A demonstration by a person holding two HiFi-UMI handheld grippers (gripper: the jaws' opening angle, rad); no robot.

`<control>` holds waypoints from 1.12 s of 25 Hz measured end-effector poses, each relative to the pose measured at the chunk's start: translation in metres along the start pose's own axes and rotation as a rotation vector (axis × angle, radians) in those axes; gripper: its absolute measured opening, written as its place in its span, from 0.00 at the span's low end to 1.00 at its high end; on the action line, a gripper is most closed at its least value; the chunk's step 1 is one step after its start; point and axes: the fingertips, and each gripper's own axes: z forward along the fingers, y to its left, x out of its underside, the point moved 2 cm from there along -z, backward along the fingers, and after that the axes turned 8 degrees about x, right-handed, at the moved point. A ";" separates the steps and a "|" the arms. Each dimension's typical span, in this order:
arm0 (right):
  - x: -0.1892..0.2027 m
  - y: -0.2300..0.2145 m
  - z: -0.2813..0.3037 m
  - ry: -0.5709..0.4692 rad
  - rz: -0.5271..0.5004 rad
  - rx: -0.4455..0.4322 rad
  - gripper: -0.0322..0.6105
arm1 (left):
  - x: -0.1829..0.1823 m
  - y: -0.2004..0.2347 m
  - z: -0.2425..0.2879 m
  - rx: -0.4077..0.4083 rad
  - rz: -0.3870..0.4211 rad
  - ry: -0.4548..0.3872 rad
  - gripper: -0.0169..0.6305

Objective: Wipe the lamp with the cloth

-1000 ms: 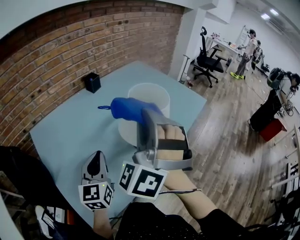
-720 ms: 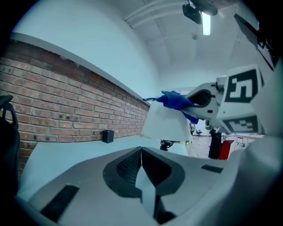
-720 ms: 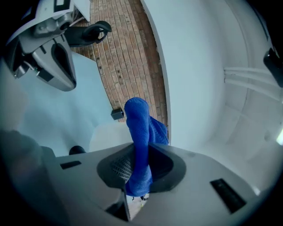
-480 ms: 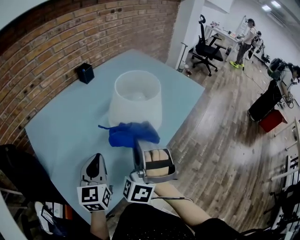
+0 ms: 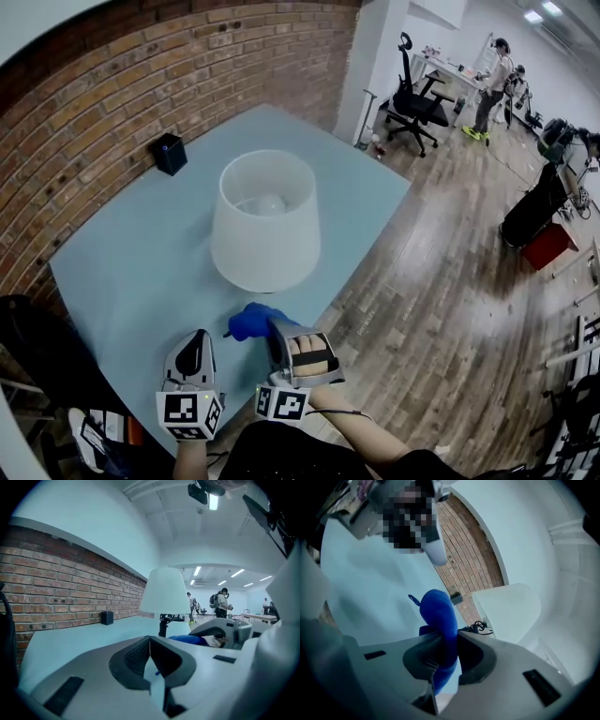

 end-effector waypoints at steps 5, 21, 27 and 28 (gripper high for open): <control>-0.006 -0.014 0.040 -0.121 -0.030 0.223 0.15 | 0.013 0.007 -0.002 -0.014 -0.007 0.040 0.04; 0.020 0.054 0.128 0.027 -0.046 -0.054 0.15 | 0.015 0.030 0.023 -0.034 -0.010 0.072 0.04; 0.023 0.066 0.092 0.020 0.246 -0.326 0.14 | 0.015 0.027 0.031 -0.020 -0.006 0.081 0.04; 0.024 0.056 0.085 -0.006 0.323 -0.308 0.15 | 0.015 0.025 0.032 -0.016 -0.008 0.079 0.04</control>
